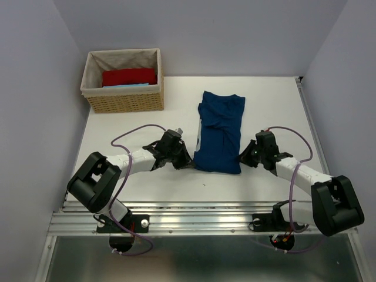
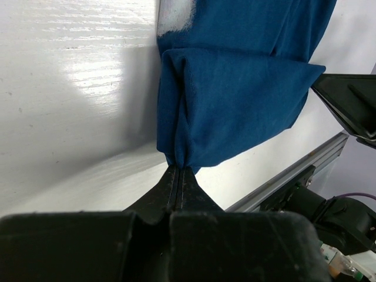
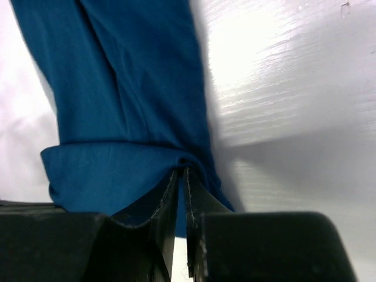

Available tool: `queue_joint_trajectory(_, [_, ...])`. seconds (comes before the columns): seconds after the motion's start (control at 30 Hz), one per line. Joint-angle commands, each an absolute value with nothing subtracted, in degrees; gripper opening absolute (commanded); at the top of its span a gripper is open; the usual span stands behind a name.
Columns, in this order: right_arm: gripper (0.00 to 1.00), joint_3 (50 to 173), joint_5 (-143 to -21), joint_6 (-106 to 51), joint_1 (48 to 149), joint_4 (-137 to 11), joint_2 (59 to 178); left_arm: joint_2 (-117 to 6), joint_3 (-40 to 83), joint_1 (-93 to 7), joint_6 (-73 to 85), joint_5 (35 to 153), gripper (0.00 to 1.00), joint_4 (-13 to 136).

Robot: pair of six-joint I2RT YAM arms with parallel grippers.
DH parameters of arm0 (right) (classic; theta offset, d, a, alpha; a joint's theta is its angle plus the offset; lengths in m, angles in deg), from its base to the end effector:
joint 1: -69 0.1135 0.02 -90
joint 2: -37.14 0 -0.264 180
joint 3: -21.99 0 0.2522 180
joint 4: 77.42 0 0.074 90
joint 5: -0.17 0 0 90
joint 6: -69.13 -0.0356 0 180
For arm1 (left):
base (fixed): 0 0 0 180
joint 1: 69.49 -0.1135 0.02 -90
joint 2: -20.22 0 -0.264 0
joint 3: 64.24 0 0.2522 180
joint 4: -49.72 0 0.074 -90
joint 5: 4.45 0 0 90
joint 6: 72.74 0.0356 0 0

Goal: Roll the t-shirts
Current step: Roll the T-shirt to the center of the board.

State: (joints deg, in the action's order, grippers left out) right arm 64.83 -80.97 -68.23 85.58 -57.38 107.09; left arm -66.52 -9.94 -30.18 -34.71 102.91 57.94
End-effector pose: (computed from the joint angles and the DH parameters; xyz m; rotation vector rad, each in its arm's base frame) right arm 0.2172 0.0704 0.1665 0.5902 2.4306 0.6837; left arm 0.2252 -0.1981 0.1714 -0.1024 2.5282 -1.0983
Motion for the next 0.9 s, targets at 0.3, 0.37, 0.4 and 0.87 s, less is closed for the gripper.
queue_joint_trajectory(0.3, [0.17, 65.19, -85.61, -65.96, 86.4, -54.01, 102.73, -64.16, -7.67, -30.2, -34.07, 102.86, 0.0, 58.73])
queue_joint_trajectory(0.37, [0.19, 65.19, -85.88, -65.52, 86.4, -51.9, 100.17, -64.16, -7.58, -30.2, -34.07, 102.86, 0.0, 58.82])
queue_joint_trajectory(0.4, [0.21, 65.1, -85.96, -65.26, 86.4, -50.15, 97.72, -64.07, -7.58, -30.2, -33.98, 102.86, 0.0, 58.91])
queue_joint_trajectory(0.87, [0.5, 78.1, -93.25, -47.61, 102.01, -37.3, 98.29, -63.98, -5.57, -30.9, -33.72, 103.13, 0.0, 61.01])
